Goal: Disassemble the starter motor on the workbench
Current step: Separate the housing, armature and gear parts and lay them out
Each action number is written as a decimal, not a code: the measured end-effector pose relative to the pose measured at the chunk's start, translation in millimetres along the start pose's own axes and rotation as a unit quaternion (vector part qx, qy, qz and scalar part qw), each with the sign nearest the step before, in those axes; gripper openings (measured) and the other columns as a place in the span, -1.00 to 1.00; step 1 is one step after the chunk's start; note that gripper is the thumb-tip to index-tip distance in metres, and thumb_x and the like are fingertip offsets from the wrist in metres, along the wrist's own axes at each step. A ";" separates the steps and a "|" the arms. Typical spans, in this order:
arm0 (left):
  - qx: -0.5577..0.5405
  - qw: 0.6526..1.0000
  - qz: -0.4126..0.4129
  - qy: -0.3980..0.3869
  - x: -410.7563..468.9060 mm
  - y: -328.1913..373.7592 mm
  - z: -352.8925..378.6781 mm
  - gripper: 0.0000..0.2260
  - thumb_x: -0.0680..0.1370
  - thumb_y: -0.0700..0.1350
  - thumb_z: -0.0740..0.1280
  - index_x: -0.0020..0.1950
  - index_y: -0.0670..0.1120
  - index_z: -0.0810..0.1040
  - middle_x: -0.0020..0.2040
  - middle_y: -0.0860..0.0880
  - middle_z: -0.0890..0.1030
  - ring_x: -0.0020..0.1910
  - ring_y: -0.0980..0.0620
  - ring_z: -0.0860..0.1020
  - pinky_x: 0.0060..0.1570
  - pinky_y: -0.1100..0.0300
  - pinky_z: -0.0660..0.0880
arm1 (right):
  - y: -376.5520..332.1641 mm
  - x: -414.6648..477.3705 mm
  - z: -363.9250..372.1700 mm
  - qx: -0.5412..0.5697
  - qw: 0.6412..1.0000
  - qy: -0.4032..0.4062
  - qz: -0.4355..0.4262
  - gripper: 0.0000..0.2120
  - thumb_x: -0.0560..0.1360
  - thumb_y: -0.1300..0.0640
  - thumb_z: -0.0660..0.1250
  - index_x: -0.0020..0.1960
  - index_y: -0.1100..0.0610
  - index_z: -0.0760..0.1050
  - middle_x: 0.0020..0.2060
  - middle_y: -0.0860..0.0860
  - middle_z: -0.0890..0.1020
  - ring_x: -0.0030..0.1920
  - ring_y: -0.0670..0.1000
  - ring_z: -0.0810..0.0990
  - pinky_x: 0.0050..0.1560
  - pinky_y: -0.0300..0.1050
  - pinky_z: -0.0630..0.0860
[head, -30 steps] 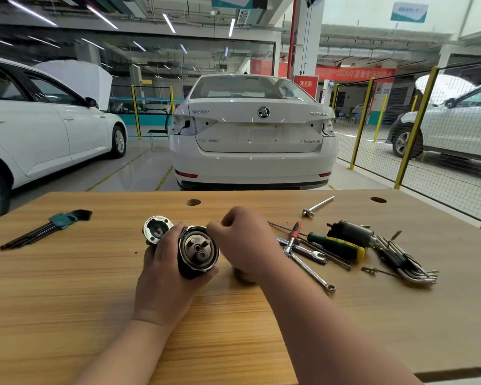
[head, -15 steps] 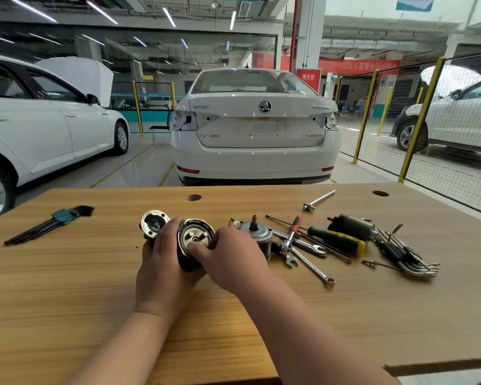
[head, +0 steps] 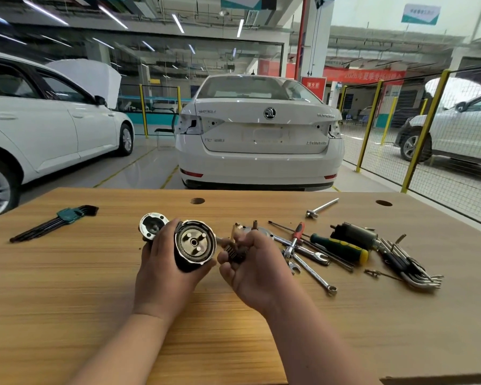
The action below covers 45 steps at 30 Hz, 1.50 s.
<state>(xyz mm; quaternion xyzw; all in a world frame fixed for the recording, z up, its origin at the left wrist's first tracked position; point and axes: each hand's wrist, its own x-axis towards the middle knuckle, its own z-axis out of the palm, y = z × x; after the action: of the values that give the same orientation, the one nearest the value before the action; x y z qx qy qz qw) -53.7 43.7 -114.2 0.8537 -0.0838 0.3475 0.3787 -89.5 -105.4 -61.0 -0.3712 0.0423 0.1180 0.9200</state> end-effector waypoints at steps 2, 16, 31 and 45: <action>-0.028 0.999 -0.016 -0.007 0.0 1.4 -2.1 -0.09 0.17 0.26 0.51 0.43 -0.05 0.30 0.33 -0.06 0.46 0.30 -0.14 0.38 0.16 -0.03 0.40 | 6.5 0.3 -2.2 -0.009 1.000 0.007 0.023 -0.92 0.51 0.27 0.19 -0.03 0.25 0.44 -0.32 0.10 0.54 -0.43 -0.02 0.47 -0.50 -0.24 0.44; -0.122 0.991 -0.045 0.042 5.9 -14.8 -3.3 -0.16 0.25 0.00 0.60 0.43 -0.05 0.27 0.31 -0.09 0.47 0.28 -0.06 0.42 0.17 0.12 0.38 | 46.9 41.9 1.6 -0.873 0.468 0.050 -0.124 -0.59 0.58 0.19 0.19 0.42 0.13 0.27 0.29 0.14 0.40 0.23 0.19 0.45 0.04 0.07 0.47; -0.115 0.993 -0.035 0.015 4.3 -10.3 -6.3 -0.14 0.23 0.06 0.57 0.42 -0.09 0.26 0.30 -0.14 0.46 0.28 -0.13 0.42 0.21 -0.03 0.42 | 41.7 18.7 -17.1 -0.883 0.428 0.031 -0.191 -0.73 0.62 0.16 0.15 0.29 0.18 0.39 0.17 0.17 0.49 0.03 0.27 0.57 -0.18 0.07 0.45; 0.012 0.996 0.051 -0.068 -18.3 22.5 12.4 -0.15 0.22 0.00 0.62 0.42 -0.04 0.29 0.32 -0.06 0.45 0.26 -0.16 0.34 0.13 -0.10 0.40 | -76.1 -19.5 -98.1 0.054 0.969 0.238 -0.049 -0.82 0.63 0.17 0.13 -0.07 0.19 0.45 -0.38 0.05 0.46 -0.53 -0.08 0.35 -0.62 -0.29 0.24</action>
<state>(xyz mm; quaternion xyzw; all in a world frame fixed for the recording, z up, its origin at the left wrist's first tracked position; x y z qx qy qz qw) -69.9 17.0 -118.9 0.8746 -0.1481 0.3086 0.3434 -88.5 -230.1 -77.2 -0.3399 0.2482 -0.0212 0.9069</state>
